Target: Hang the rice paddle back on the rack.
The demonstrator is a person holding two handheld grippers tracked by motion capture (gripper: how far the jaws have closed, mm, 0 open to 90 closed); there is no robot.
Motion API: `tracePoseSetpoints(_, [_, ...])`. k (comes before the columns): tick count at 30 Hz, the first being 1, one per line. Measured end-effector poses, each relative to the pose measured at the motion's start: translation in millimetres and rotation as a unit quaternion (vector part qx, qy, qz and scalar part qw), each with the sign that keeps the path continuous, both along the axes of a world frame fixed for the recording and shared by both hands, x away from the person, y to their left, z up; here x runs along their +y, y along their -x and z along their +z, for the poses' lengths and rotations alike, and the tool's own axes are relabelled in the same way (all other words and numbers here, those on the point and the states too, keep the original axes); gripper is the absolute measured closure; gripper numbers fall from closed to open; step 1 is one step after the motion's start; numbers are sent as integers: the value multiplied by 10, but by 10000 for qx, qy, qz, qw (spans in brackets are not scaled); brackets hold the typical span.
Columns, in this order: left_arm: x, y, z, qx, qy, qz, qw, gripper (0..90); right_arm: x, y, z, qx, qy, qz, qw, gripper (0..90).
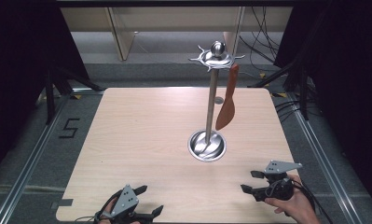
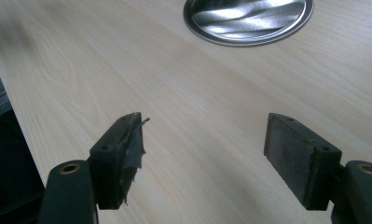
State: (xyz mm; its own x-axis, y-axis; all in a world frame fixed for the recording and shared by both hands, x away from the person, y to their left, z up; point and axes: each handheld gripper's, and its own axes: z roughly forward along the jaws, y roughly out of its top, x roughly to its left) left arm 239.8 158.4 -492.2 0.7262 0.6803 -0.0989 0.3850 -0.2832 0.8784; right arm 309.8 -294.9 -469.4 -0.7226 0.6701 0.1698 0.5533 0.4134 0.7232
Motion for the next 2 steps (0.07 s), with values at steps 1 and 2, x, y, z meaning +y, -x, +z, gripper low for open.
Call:
tracePoseSetpoints(1, [0,-2,-1,12,4,-4,10000,148,2,0,-2,5,-3,4,10000,294])
tracePoseSetpoints(2, [3,-5,-3,16,-11,13,10000,149,8,2,-7,-11,-17,-13,10000,298])
